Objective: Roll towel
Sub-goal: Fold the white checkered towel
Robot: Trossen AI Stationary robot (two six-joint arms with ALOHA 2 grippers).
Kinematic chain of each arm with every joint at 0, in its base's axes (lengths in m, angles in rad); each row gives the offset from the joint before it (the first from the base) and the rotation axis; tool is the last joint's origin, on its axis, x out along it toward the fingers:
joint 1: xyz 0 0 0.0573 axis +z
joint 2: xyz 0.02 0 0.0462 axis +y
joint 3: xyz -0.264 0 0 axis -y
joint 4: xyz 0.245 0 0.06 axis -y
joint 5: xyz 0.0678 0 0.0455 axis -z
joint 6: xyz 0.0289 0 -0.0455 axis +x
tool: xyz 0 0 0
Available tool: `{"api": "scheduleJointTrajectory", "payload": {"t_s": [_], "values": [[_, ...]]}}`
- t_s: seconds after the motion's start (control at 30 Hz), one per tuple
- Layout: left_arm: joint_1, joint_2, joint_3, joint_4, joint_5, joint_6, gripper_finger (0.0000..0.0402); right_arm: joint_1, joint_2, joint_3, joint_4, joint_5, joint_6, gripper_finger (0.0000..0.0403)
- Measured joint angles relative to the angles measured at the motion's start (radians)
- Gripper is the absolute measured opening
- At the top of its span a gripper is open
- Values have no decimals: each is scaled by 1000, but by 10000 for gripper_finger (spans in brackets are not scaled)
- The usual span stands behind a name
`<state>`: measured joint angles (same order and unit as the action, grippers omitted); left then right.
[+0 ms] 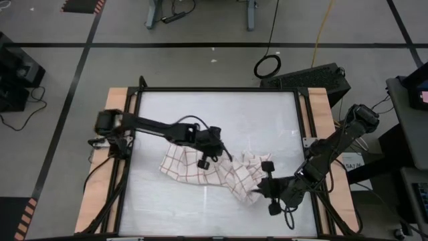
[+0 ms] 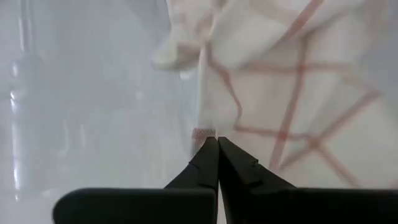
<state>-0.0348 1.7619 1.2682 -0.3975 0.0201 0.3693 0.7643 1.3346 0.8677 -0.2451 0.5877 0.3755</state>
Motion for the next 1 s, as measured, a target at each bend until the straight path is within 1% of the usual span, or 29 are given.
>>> {"api": "scheduleJointTrajectory", "payload": {"t_s": [0.1, 0.23, 0.33, 0.43, 0.5, 0.6, 0.67, 0.7, 0.77, 0.8, 0.83, 0.87, 0.93, 1.0], "values": [[-16, -125, 0, -49, 1, 0, 3, 0, 0, 0, -10, 104, -3, 8], [-38, -269, 1, -99, -2, -15, 2, -5, -2, 7, -21, 242, -32, 33], [-56, -349, 2, -116, -17, -49, 2, -14, -17, 31, -21, 275, -73, 55], [-84, -392, 2, -165, -29, -76, 1, -19, -34, 64, -21, 271, -108, 72], [-112, -414, 2, -207, -29, -75, 1, -19, -46, 82, -43, 232, -109, 82], [-148, -454, 2, -226, -27, -75, 1, -24, -78, 120, -126, 155, -55, 105], [-159, -482, 2, -212, -29, -84, 1, -31, -97, 144, -184, 142, -17, 123], [-163, -489, 2, -199, -47, -103, 1, -32, -106, 146, -210, 143, -1, 131], [-165, -487, 3, -210, -146, -161, 1, -33, -116, 145, -225, 149, 10, 141], [-164, -478, -3, -227, -206, -183, 2, -33, -117, 145, -222, 145, 8, 142], [-156, -463, -14, -238, -244, -196, 5, -32, -117, 145, -222, 141, 4, 139], [-146, -445, -29, -240, -260, -199, 12, -31, -117, 145, -219, 140, -1, 133], [-125, -400, -60, -226, -246, -200, 37, -32, -117, 145, -214, 125, -10, 110], [-102, -346, -81, -159, -238, -193, 71, -32, -117, 145, -212, 86, -15, 75]]}}
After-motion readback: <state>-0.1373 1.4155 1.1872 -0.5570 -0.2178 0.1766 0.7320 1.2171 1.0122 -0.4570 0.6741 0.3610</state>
